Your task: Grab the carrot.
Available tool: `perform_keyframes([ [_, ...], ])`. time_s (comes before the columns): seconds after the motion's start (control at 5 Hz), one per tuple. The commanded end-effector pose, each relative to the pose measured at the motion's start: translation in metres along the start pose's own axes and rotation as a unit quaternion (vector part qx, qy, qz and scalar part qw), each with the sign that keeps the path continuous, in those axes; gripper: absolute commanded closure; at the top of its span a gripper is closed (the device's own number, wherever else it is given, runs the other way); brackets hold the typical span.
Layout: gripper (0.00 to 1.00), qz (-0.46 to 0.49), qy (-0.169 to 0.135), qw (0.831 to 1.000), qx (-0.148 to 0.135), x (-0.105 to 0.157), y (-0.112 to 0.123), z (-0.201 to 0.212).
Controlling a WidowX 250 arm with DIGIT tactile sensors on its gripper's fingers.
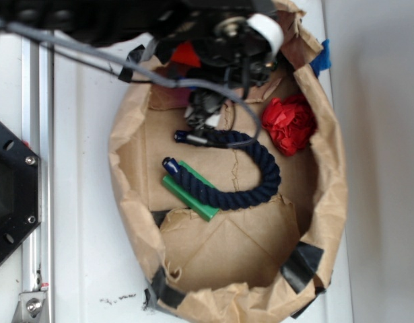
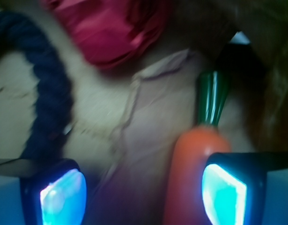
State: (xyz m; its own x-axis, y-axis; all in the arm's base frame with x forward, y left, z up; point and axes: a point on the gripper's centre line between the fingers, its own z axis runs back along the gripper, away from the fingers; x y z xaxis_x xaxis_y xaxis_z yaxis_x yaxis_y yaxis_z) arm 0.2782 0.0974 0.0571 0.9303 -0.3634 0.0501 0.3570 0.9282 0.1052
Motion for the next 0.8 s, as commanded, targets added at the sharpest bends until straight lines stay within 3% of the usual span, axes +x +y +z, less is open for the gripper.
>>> perform_keyframes([
  [0.0,0.0,0.006,-0.028,0.999,0.025,0.0159,0.0187,0.0187],
  [0.6,0.0,-0.004,-0.013,0.999,0.043,0.0088,0.0262,0.0106],
])
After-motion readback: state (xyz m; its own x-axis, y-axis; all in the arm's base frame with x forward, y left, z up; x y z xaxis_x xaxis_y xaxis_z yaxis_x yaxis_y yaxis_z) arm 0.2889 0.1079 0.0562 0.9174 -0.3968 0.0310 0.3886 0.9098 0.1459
